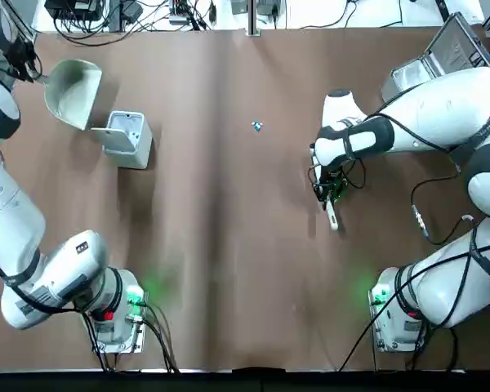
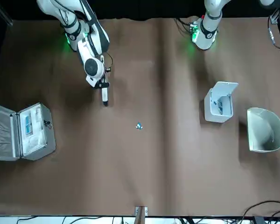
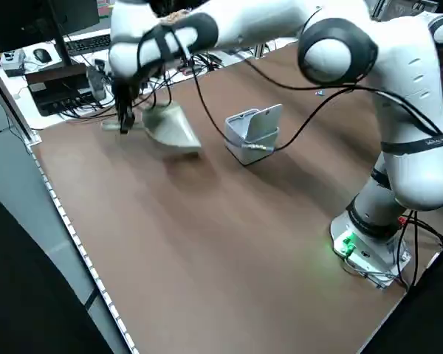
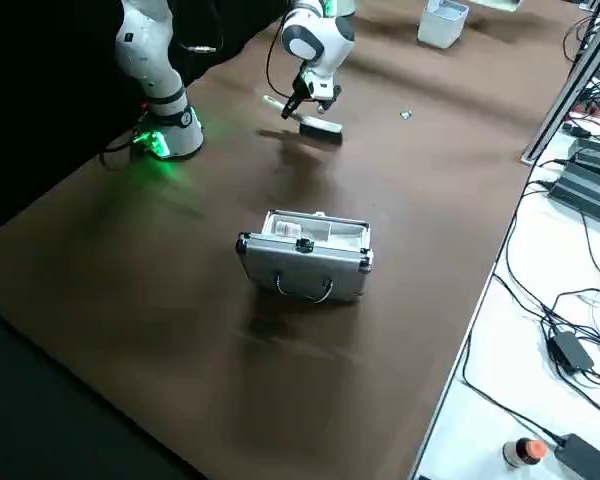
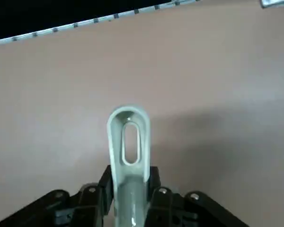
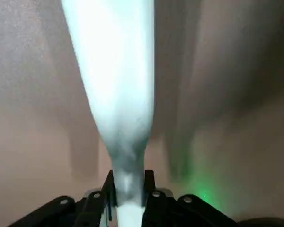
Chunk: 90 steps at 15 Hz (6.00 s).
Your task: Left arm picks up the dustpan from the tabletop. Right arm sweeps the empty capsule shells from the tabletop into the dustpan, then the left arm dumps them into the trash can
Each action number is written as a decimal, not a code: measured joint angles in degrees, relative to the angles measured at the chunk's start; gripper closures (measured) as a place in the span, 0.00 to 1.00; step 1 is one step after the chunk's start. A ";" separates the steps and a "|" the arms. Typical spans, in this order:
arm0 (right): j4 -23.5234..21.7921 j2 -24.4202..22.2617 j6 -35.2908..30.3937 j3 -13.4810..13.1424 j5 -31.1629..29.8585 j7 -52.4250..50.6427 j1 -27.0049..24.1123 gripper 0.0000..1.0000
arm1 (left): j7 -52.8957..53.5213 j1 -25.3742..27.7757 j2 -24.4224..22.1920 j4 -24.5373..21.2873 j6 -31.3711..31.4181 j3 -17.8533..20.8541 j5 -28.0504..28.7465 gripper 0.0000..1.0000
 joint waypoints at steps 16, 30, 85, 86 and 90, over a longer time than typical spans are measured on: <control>5.51 0.00 -4.33 -1.33 0.01 0.07 -2.33 0.74 | -23.57 -1.49 -16.66 -20.09 -4.31 -27.19 -0.17 0.67; 30.08 8.91 -20.47 -1.27 -0.02 7.04 -9.96 0.74 | -52.68 -15.92 -9.91 -25.88 -0.10 -27.88 12.64 0.67; 74.16 44.16 -22.53 -0.10 11.53 33.64 5.95 0.74 | -77.93 -45.65 7.41 -6.04 -18.28 -19.10 24.71 0.67; 74.32 44.25 -21.85 -0.08 11.68 33.64 6.17 0.74 | -77.93 -45.70 7.41 -6.03 -18.28 -19.10 24.71 0.67; 74.49 44.52 -19.15 -0.01 11.90 33.66 7.49 0.74 | -77.93 -45.74 7.42 -6.01 -18.28 -19.08 24.71 0.67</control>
